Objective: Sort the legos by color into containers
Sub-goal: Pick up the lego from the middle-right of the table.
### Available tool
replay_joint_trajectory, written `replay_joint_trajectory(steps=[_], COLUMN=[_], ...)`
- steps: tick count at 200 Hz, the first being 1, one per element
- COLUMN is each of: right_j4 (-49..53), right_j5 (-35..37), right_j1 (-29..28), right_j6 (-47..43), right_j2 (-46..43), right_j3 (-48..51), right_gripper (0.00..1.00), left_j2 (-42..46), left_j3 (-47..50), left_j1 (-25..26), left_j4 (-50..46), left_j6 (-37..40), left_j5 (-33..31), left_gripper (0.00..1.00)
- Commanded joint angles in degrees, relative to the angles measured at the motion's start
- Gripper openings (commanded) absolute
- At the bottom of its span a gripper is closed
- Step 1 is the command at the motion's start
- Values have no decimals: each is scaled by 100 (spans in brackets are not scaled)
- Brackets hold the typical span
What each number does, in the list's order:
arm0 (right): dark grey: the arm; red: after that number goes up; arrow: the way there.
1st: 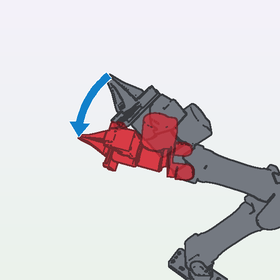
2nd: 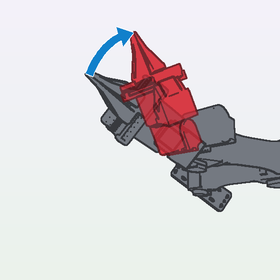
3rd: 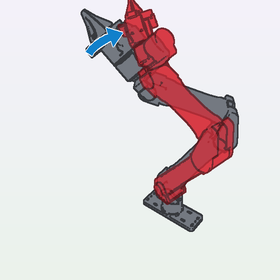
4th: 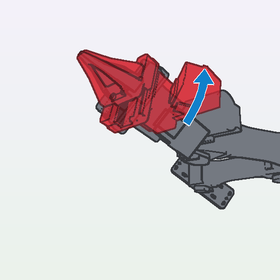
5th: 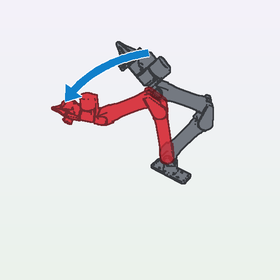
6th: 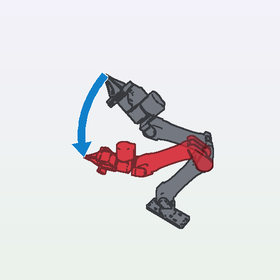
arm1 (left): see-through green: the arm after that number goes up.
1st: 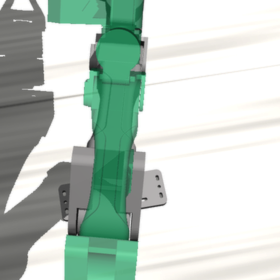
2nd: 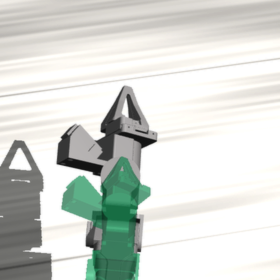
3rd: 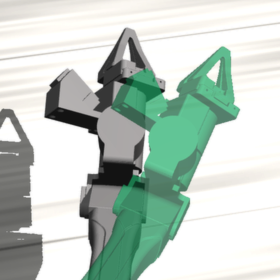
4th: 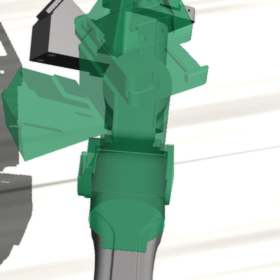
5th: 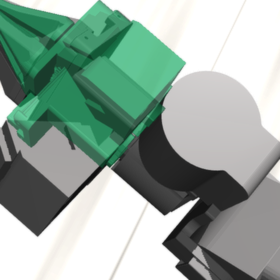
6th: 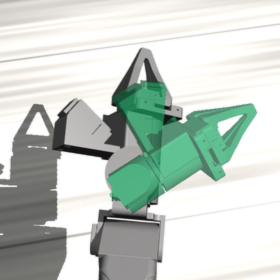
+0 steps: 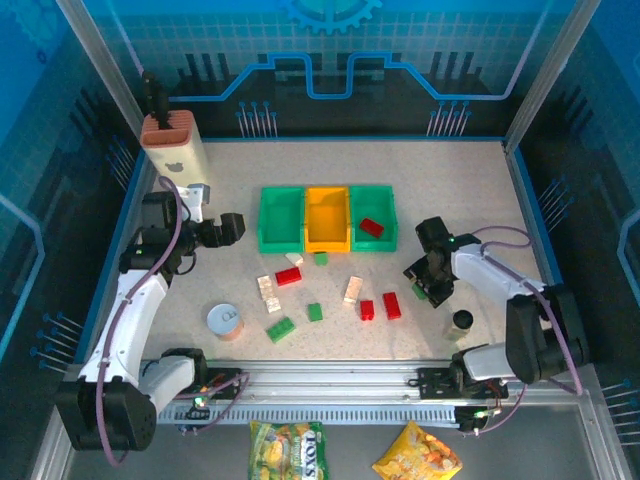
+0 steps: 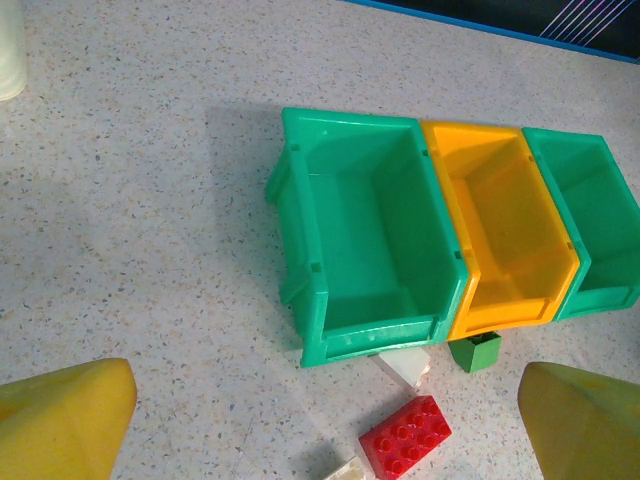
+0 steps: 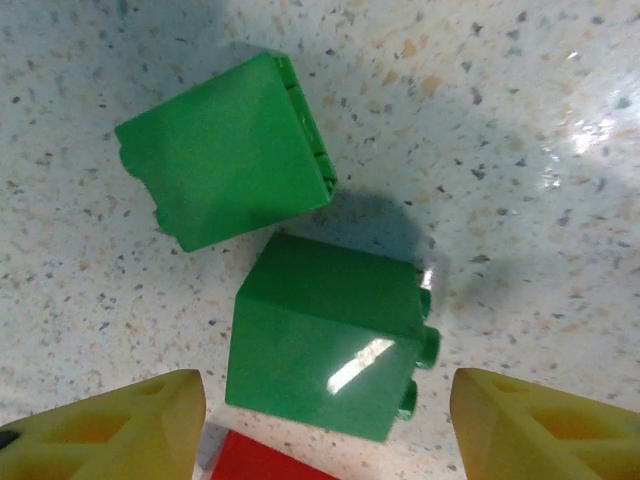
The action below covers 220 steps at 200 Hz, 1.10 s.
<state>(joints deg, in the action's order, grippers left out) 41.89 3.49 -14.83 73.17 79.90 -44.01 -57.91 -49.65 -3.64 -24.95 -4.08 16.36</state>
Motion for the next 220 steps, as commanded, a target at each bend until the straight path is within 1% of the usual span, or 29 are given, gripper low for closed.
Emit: replay_joint_trajectory(steps=[1, 55, 82, 135, 158, 178, 197, 202, 220], right_j4=[-168, -131, -91, -101, -68, 64, 191, 205, 346], right_j5=[-235, -8, 73, 168, 164, 218, 282, 290, 379], right_j1=[116, 292, 348, 354, 356, 356, 350, 355, 338], right_j6=[142, -61, -158, -329, -397, -500, -710, -799, -1104], right_j2=[172, 375, 448, 588, 590, 548, 458, 428, 370], right_j3=[43, 76, 73, 26, -2, -79, -179, -214, -392], right_gripper=[65, 57, 56, 51, 46, 45, 44, 42, 41], left_j2=[126, 148, 157, 156, 157, 172, 170, 174, 180], left_j3=[69, 69, 78, 76, 69, 78, 76, 78, 78], left_j1=[-67, -70, -67, -67, -67, -67, -67, -67, -67], left_j4=[12, 15, 10, 7, 5, 8, 16, 16, 16], left_j6=[131, 172, 184, 180, 180, 193, 189, 188, 187], left_j5=[-31, -40, -53, -52, -51, -60, -62, -59, -45], left_gripper=[99, 99, 99, 99, 99, 99, 99, 99, 99])
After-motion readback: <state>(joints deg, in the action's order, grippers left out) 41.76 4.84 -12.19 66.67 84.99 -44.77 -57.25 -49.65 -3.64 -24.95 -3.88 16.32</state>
